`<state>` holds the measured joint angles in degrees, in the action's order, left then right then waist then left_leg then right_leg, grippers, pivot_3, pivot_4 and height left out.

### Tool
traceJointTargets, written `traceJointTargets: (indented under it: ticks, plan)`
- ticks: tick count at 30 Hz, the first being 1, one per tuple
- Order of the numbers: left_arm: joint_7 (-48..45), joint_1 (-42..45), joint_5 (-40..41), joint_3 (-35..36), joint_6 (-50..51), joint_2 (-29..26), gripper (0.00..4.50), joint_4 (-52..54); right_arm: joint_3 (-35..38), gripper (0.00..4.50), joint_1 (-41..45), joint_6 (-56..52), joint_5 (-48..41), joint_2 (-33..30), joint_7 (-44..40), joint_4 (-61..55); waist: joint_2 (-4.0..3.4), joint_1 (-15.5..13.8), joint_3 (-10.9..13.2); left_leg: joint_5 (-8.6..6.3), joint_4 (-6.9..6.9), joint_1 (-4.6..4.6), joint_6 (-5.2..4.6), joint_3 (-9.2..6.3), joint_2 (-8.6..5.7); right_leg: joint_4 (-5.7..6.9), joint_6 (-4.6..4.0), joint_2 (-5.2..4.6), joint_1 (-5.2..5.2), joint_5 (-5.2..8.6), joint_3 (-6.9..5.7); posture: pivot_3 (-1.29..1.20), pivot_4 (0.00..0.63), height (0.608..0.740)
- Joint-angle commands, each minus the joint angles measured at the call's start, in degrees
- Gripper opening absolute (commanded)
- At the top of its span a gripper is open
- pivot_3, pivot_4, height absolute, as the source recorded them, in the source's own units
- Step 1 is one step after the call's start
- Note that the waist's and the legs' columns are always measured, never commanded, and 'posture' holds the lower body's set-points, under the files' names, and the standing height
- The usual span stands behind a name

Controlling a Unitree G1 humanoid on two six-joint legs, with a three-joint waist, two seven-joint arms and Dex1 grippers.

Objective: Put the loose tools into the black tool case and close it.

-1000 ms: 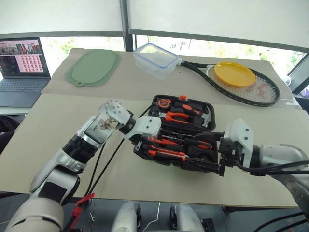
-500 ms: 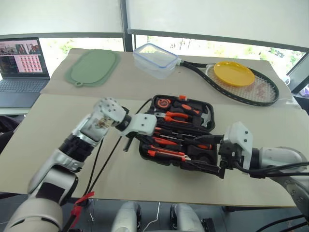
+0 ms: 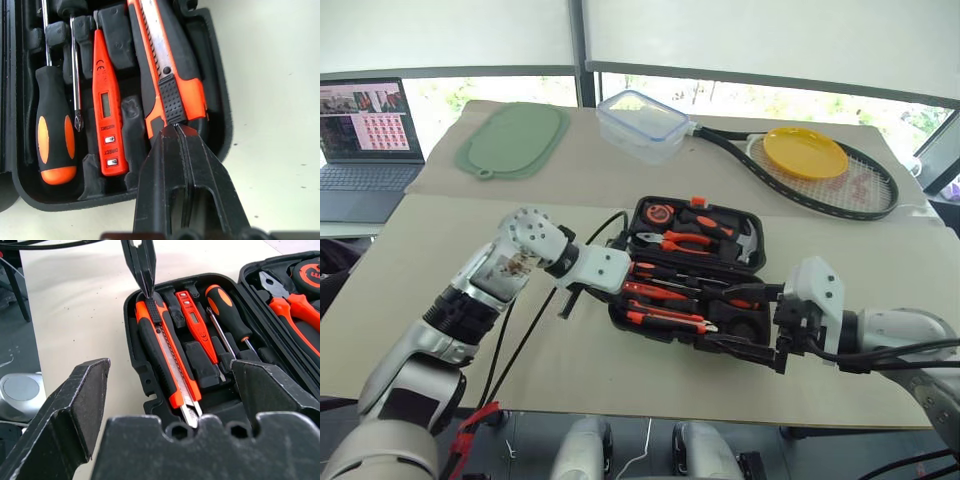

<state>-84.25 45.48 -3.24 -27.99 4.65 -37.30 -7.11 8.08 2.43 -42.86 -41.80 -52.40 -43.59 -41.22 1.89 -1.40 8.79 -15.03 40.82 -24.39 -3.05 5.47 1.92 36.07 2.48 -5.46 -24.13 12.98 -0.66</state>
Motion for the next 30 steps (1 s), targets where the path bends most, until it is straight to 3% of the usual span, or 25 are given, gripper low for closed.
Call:
traceJointTargets:
  ticks: [1, 8, 14, 22, 30]
  plan:
    - [0.41, -0.57, -1.21, -1.02, -1.62, 1.00, 0.01, -0.86, 1.81, 4.50, 0.74, 0.08, -0.90, 0.06, 0.41, -1.43, -0.01, -0.14, -0.01, 0.00, 0.01, 0.00, 0.00, -0.01, 0.01, 0.00, 0.00, 0.00, 0.02, 0.00, -0.01, 0.00, 0.150, 0.738]
    - [-0.59, 0.94, -0.12, 0.59, -1.19, 1.29, 0.01, -1.31, 2.63, 4.50, 0.04, -0.10, -1.30, 0.08, 0.76, -1.64, -0.01, -0.29, -0.01, -0.01, 0.01, 0.03, -0.01, -0.01, 0.00, 0.01, 0.00, -0.02, 0.05, 0.00, -0.01, 0.00, 0.150, 0.738]
    - [-4.71, 4.26, 6.42, 2.93, 5.52, 2.69, 0.01, 3.54, 2.75, 4.50, -0.46, 0.08, -1.08, 0.16, 0.81, -1.55, -0.01, -0.24, -0.01, -0.01, 0.03, -0.02, -0.01, -0.01, 0.01, 0.02, 0.01, -0.02, 0.00, 0.00, -0.01, 0.00, 0.150, 0.738]
    - [-1.53, 4.38, 0.98, -2.60, 0.13, 8.51, 0.01, -0.46, 2.54, 4.50, -0.33, -0.14, -0.92, 0.35, 1.20, -1.43, -0.01, -0.10, -0.01, -0.01, 0.02, 0.00, -0.01, -0.01, -0.01, 0.02, 0.01, 0.01, 0.01, 0.00, 0.01, 0.00, 0.150, 0.738]
    - [-0.05, 3.32, -4.26, -6.72, -6.21, 9.79, 0.01, -3.47, 3.47, 4.50, -2.17, -0.41, -1.15, 0.72, 2.50, -2.53, -0.01, -0.16, -0.01, -0.01, 0.02, 0.03, -0.01, -0.03, -0.01, 0.00, 0.01, 0.00, 0.06, 0.00, 0.02, 0.00, 0.150, 0.738]
